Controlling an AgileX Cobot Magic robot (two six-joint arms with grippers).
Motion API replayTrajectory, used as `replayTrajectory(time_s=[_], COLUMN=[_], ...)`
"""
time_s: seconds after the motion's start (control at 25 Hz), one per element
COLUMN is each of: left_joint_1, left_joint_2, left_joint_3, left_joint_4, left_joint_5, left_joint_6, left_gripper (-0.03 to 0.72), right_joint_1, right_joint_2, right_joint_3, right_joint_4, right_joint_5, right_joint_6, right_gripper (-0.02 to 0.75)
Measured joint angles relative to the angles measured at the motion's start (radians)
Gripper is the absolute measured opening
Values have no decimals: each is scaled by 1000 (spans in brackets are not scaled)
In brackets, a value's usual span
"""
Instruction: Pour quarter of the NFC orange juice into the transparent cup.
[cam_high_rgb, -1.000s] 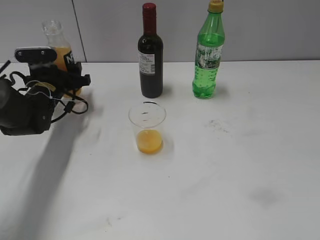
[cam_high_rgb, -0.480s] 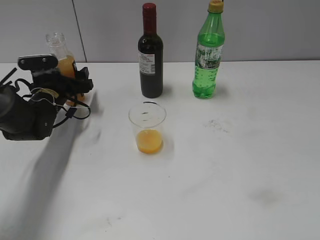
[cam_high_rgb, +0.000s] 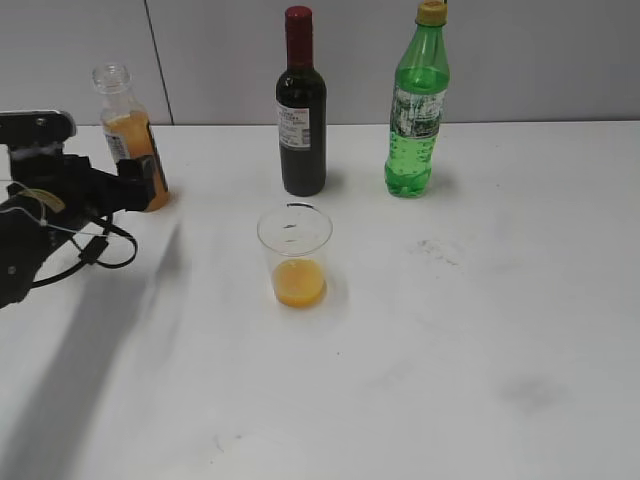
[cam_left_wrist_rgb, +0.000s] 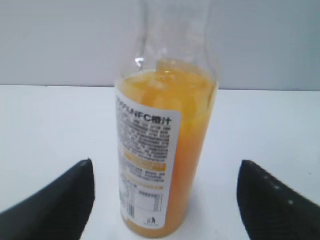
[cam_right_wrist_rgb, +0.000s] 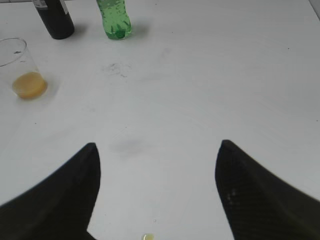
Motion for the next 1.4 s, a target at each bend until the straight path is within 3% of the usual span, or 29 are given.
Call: replayTrajectory(time_s=[0.2,0.4,0.72,0.96,1.08,1.28,1.4], left_joint_1=[2,38,166,214,260,401,429], left_joint_2=[-231,-497,-786,-879,-957,-1160,-1300], left_joint_3=[163,176,40,-87,-92,-93,-91], left_joint_4=[-28,-28,37,130,137,143,119], left_joint_5=[152,577,1410,1981,2114,2146,2149], left_joint_6=[9,86,99,98,98,98,98], left_gripper=[671,655,627,610,601,594,593], right_joint_1=[0,0,0,0,0,0,0], right_joint_2=[0,0,0,0,0,0,0], right_joint_3=[0,0,0,0,0,0,0], right_joint_4=[0,1,1,1,1,1,1], right_joint_5=[0,0,0,0,0,0,0], right_joint_6=[2,1,0,0,0,1,1], right_gripper=[552,552,552,552,552,552,552])
